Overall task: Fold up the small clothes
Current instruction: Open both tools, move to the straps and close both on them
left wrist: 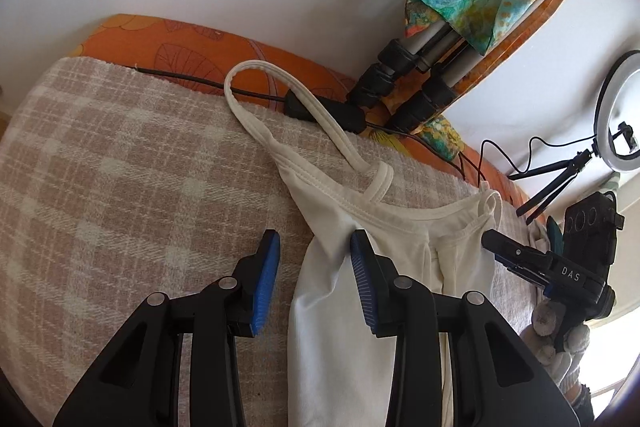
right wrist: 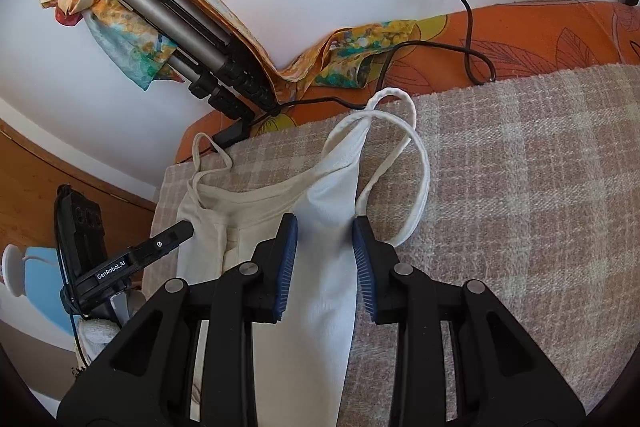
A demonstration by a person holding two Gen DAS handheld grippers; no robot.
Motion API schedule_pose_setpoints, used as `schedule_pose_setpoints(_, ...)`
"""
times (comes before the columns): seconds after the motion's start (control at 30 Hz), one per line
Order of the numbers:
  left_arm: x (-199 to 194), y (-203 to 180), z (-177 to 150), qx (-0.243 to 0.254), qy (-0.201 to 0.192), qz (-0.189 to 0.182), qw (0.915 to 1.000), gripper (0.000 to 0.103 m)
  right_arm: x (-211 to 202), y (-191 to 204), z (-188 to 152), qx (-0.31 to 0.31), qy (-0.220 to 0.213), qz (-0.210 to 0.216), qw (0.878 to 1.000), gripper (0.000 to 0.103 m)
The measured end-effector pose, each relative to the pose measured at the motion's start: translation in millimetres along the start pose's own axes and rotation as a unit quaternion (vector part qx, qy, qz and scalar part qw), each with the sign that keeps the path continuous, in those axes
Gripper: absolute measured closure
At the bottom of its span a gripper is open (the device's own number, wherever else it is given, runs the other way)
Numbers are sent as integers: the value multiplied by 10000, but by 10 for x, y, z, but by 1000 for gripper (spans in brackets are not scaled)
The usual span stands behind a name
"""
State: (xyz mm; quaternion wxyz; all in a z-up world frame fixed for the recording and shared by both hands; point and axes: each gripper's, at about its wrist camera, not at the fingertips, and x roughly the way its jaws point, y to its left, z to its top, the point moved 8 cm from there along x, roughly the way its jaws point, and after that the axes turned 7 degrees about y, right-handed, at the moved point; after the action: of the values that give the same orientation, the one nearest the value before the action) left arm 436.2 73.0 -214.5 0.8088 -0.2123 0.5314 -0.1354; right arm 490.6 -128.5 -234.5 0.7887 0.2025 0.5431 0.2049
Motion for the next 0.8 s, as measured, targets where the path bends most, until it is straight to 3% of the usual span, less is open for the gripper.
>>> schedule_pose_setpoints(0.23, 68, 41, 198, -168, -169, -189, 9995, 71, 65, -30, 194, -45, -169, 58, 9998, 72)
schedule_pose_setpoints(0.3, 85, 24, 215, -103, -188, -145, 9997, 72, 84, -15, 196, -111, -141, 59, 9998, 77)
schedule_pose_setpoints(0.37, 99, 9, 207, -54, -110, -134, 9998, 99, 102, 8, 190, -186, -93, 39, 9998, 88)
schedule_pose_setpoints(0.8, -333, -171, 178, -22, -470, -534, 9975, 101, -304, 247, 141, -357, -367, 470, 9976, 95)
